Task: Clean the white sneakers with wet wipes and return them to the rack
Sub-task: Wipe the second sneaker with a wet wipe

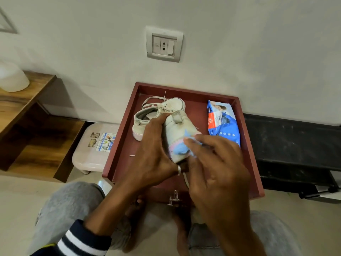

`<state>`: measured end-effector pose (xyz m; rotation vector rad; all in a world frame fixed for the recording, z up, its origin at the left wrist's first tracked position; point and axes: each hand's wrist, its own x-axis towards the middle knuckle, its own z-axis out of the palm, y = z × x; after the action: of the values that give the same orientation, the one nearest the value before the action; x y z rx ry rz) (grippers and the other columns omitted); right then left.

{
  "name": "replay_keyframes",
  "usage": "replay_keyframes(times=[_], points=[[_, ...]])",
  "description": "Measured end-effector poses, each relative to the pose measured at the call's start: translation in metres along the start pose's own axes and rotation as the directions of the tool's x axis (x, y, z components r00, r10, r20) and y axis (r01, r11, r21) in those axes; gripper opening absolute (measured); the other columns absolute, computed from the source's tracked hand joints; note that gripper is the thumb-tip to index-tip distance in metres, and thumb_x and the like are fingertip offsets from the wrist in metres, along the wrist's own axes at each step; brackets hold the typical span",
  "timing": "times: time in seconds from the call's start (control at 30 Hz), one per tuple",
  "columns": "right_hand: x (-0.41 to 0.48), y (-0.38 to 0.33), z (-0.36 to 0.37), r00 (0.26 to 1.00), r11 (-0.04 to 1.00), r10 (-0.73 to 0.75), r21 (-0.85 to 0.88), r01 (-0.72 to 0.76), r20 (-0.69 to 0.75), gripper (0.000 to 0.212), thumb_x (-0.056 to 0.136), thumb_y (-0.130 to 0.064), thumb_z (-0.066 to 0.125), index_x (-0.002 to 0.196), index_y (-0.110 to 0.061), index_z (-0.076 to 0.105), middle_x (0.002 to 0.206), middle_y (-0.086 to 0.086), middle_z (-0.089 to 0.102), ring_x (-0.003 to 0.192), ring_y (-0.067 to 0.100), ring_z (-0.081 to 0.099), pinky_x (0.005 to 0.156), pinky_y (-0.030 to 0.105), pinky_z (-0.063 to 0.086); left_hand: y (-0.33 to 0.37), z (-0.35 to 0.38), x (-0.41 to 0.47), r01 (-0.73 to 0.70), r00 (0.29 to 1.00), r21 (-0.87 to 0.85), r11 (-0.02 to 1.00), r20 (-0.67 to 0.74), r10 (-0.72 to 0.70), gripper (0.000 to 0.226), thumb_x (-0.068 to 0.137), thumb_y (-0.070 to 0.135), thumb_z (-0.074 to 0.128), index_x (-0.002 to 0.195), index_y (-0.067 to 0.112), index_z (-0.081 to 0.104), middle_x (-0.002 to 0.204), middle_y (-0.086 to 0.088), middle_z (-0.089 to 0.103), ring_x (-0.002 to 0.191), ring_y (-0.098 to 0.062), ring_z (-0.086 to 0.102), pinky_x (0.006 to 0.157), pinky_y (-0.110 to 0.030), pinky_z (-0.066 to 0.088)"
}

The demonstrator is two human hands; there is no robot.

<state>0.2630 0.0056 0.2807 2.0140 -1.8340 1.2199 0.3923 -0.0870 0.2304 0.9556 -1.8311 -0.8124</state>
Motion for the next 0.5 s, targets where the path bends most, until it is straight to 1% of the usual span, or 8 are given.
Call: replay_keyframes(times=[0.03, 0.07, 0.13, 0.17, 0.23, 0.3, 0.37, 0.5], points=[[0.001, 0.001, -0.002, 1.000, 1.000, 0.007, -0.010, -0.007, -0.022, 0.028, 0.087, -0.008, 0.067, 0.114, -0.009, 0.072, 0.113, 0.007, 0.068, 0.107, 0.025, 0.059, 0.088, 0.038, 0.051, 0.001, 0.002, 0.001, 0.002, 1.000, 0.011, 1.000, 0.006, -0.002, 0.093, 0.067, 0.042, 0.083, 0.143, 0.009, 0.039, 0.137, -0.003, 0.049, 0.128, -0.017, 0.050, 0.104, -0.043, 0.047], [-0.001, -0.002, 0.000, 0.999, 0.996, -0.036, -0.084, 0.033, -0.028, 0.025, 0.089, -0.010, 0.066, 0.113, -0.008, 0.072, 0.114, 0.008, 0.068, 0.106, 0.027, 0.059, 0.089, 0.039, 0.051, 0.001, 0.003, 0.003, 0.009, 1.000, 0.014, 1.000, 0.010, -0.009, 0.092, 0.069, 0.041, 0.082, 0.143, 0.009, 0.039, 0.138, -0.003, 0.049, 0.128, -0.017, 0.050, 0.105, -0.043, 0.047], [-0.012, -0.008, 0.012, 0.982, 0.951, -0.191, -0.248, 0.185, -0.001, 0.023, 0.093, -0.011, 0.063, 0.113, -0.004, 0.072, 0.118, 0.011, 0.068, 0.108, 0.030, 0.061, 0.090, 0.040, 0.049, 0.001, 0.004, 0.005, 0.016, 1.000, 0.012, 1.000, 0.010, -0.016, 0.083, 0.076, 0.041, 0.074, 0.143, 0.006, 0.039, 0.138, -0.004, 0.049, 0.128, -0.014, 0.049, 0.106, -0.042, 0.046], [-0.017, -0.010, 0.018, 0.969, 0.928, -0.248, -0.282, 0.243, 0.020, 0.023, 0.093, -0.012, 0.062, 0.112, -0.004, 0.072, 0.120, 0.010, 0.068, 0.110, 0.029, 0.061, 0.090, 0.040, 0.049, 0.000, 0.003, 0.006, 0.012, 1.000, 0.012, 1.000, 0.009, -0.012, 0.080, 0.079, 0.041, 0.070, 0.143, 0.005, 0.040, 0.138, -0.004, 0.049, 0.128, -0.012, 0.049, 0.107, -0.040, 0.046], [-0.020, -0.009, 0.024, 0.953, 0.911, -0.302, -0.283, 0.301, 0.042, 0.022, 0.094, -0.013, 0.062, 0.111, -0.005, 0.073, 0.121, 0.007, 0.068, 0.114, 0.026, 0.061, 0.089, 0.040, 0.049, -0.002, 0.000, 0.006, 0.004, 1.000, 0.020, 1.000, 0.009, -0.004, 0.079, 0.080, 0.042, 0.068, 0.142, 0.003, 0.040, 0.138, -0.003, 0.049, 0.128, -0.011, 0.048, 0.107, -0.035, 0.046], [-0.016, -0.002, 0.020, 0.955, 0.924, -0.295, -0.250, 0.290, 0.019, 0.022, 0.093, -0.012, 0.062, 0.110, -0.007, 0.074, 0.120, 0.004, 0.069, 0.113, 0.025, 0.060, 0.090, 0.040, 0.049, -0.003, 0.000, 0.006, 0.008, 1.000, 0.038, 0.999, 0.010, -0.008, 0.077, 0.081, 0.040, 0.070, 0.142, 0.003, 0.040, 0.137, -0.005, 0.050, 0.127, -0.013, 0.049, 0.106, -0.035, 0.046], [-0.012, 0.004, 0.015, 0.968, 0.953, -0.251, -0.180, 0.243, -0.023, 0.020, 0.092, -0.010, 0.063, 0.109, -0.006, 0.075, 0.119, 0.004, 0.069, 0.112, 0.026, 0.060, 0.090, 0.041, 0.049, -0.003, 0.004, 0.008, 0.007, 1.000, 0.058, 0.998, 0.018, -0.009, 0.075, 0.081, 0.038, 0.071, 0.142, 0.004, 0.041, 0.136, -0.006, 0.051, 0.126, -0.017, 0.050, 0.104, -0.039, 0.046], [-0.007, 0.011, 0.012, 0.989, 0.984, -0.140, -0.115, 0.134, -0.040, 0.020, 0.094, -0.009, 0.062, 0.109, -0.002, 0.073, 0.116, 0.008, 0.070, 0.110, 0.026, 0.059, 0.094, 0.037, 0.049, 0.001, 0.014, 0.014, -0.008, 1.000, 0.107, 0.994, 0.023, 0.006, 0.084, 0.076, 0.047, 0.067, 0.142, 0.002, 0.042, 0.133, -0.010, 0.052, 0.123, -0.024, 0.052, 0.103, -0.046, 0.046]])
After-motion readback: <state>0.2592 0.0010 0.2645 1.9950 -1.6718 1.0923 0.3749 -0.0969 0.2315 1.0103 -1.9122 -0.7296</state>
